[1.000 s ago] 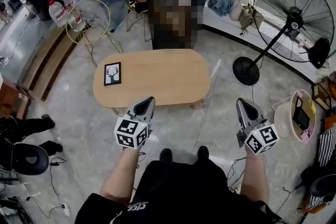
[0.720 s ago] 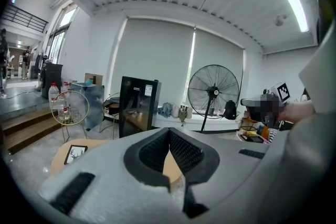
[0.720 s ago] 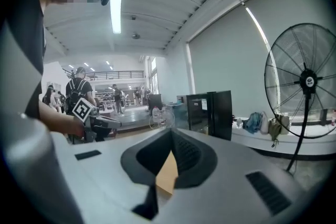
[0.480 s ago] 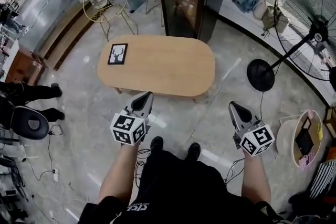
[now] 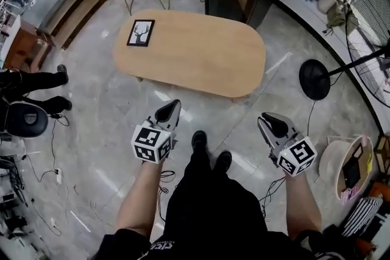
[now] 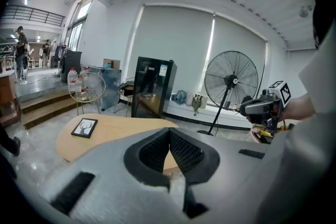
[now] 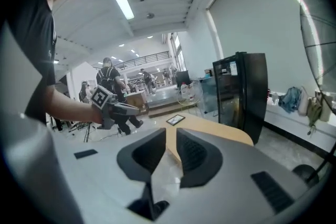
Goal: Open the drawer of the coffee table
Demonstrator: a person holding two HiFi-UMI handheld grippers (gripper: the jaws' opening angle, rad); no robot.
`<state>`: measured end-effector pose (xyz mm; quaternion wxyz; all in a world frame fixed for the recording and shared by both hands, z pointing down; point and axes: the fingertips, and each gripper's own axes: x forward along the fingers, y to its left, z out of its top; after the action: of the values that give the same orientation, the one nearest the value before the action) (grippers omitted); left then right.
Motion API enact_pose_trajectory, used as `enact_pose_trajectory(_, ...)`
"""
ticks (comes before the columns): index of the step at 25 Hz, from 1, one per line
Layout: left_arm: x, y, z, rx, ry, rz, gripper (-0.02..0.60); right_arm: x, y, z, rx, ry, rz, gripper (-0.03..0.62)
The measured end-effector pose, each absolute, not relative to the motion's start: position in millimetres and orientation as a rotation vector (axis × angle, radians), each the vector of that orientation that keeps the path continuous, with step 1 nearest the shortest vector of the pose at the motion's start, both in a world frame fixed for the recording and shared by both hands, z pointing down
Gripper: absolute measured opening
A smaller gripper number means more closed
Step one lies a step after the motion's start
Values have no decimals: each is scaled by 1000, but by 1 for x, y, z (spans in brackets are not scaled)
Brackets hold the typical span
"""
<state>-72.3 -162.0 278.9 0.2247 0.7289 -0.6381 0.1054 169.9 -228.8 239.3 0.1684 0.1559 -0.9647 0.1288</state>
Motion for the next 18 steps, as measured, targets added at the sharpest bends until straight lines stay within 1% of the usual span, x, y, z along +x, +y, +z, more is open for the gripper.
enact_pose_trajectory(5,-113,-165,340,1974,-1715,305,9,119,-232,290,419,-2676,428,87)
enact_pose_trajectory(9,-138,-165,391,1949,-1674,308,9,88,-236,322,425,-2642,427,91)
enact_pose_trajectory(18,-160,-168,501,1869,-1689,334,9,79,-245,433,468,-2595,494,95)
